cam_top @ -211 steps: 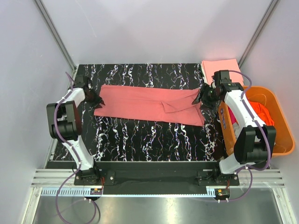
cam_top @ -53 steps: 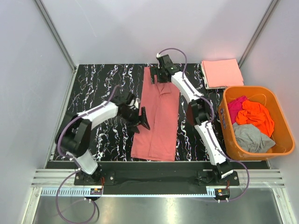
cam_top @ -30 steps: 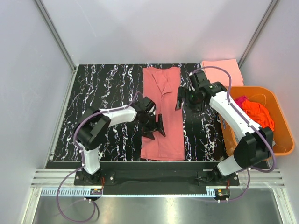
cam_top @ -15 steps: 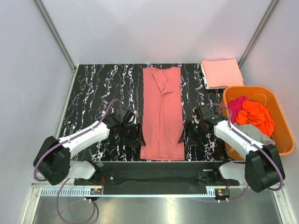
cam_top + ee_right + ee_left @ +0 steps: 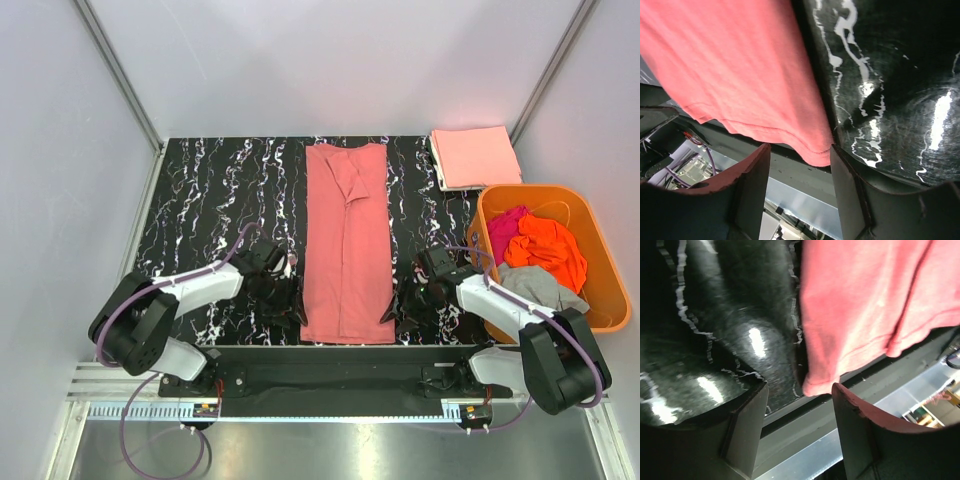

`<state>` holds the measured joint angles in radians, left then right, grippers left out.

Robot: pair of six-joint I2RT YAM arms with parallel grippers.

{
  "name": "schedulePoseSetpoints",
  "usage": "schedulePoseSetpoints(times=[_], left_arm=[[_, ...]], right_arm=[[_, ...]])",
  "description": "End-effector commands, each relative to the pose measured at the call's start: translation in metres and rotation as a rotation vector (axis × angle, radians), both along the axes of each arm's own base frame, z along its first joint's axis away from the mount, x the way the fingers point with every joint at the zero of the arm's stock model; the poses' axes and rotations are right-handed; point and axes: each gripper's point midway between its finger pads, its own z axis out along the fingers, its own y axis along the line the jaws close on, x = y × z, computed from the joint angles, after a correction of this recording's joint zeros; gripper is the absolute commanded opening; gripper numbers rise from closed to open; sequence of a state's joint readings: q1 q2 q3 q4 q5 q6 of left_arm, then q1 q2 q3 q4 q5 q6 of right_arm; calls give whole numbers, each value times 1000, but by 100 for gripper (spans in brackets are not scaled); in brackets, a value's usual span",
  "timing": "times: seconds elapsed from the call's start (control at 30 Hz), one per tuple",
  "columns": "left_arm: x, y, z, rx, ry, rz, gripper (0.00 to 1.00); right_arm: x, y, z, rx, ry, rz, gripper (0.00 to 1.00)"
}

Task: Fold and stack the t-shirts
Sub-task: Fold the tshirt

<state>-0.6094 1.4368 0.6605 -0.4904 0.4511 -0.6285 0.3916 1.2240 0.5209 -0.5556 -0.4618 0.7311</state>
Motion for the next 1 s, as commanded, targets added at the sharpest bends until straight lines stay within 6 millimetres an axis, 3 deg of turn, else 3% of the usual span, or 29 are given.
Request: schedulePoseSetpoints(times=[0.0, 0.27, 0.73, 0.97], left_arm=[[1, -2, -10, -31, -34, -27, 61], [-11, -6, -19, -61, 17, -29, 63], [-39, 13, -41, 8, 108, 3, 57], [-38, 14, -41, 19, 113, 20, 50]], right_arm=[[6, 1, 1, 7, -32, -31, 58], [5, -1, -12, -5, -20, -31, 56], [-7, -1, -19, 6, 39, -54, 55], [-10, -1, -16, 5, 59, -77, 48]])
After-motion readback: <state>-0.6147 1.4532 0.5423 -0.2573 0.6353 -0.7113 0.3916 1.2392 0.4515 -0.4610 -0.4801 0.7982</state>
